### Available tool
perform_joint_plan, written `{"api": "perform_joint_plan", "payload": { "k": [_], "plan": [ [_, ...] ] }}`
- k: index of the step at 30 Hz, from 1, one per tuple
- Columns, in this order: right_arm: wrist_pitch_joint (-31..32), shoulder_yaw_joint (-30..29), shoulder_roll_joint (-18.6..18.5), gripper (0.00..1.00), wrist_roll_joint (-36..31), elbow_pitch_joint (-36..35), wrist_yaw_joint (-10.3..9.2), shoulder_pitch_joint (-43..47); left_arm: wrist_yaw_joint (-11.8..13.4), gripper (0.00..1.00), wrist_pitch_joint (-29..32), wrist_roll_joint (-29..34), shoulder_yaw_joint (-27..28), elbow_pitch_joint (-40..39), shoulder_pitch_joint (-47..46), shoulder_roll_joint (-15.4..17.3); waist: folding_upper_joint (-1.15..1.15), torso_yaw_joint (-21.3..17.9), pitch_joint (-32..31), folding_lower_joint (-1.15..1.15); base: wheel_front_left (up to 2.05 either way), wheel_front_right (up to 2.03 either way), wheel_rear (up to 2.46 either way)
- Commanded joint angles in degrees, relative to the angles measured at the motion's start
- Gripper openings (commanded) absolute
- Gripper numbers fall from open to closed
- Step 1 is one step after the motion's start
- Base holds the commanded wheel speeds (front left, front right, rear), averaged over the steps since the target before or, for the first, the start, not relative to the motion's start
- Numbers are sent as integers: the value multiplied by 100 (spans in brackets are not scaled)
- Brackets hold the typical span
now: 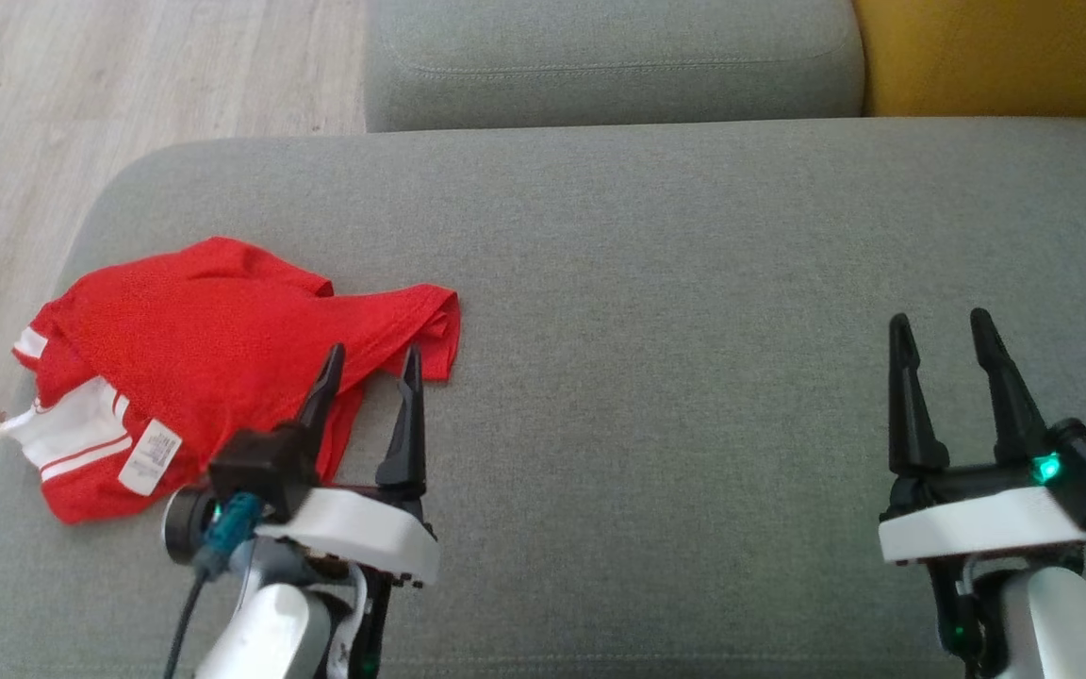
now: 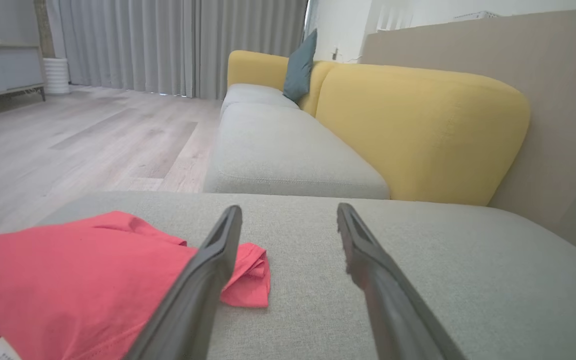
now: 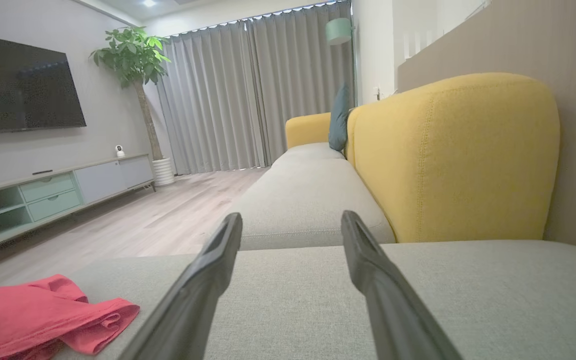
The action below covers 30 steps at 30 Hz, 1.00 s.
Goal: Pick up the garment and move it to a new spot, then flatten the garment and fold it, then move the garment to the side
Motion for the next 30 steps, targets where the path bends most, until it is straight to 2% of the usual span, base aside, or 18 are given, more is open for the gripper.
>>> {"api": "perform_joint_plan", "payload": {
  "k": [1,6,11,18,24,30],
  "plan": [
    [-108,149,-48,100,-274,-287,-3,-185,141,100,-95,221,-15,-248,-389,154,0,7,-3,0,0,0,0],
    [-193,202,-50,100,-538,-401,-3,-189,471,100,-179,338,-160,-324,-423,203,0,18,-2,0,0,0,0],
    [-278,118,-52,100,-154,-322,-4,-117,604,100,-263,223,-2,-471,-307,93,0,32,-10,0,0,0,0],
    [-389,105,-54,100,652,316,-4,-29,315,100,-381,252,307,-308,-9,-171,0,66,-60,0,0,0,0],
    [-382,249,-56,100,470,772,-4,-75,-11,100,-481,546,460,172,194,-376,0,89,-110,0,0,0,0],
    [-439,285,-57,100,171,930,-4,-140,-124,100,-565,966,556,275,216,-501,0,102,-137,0,0,0,0]
  ]
}}
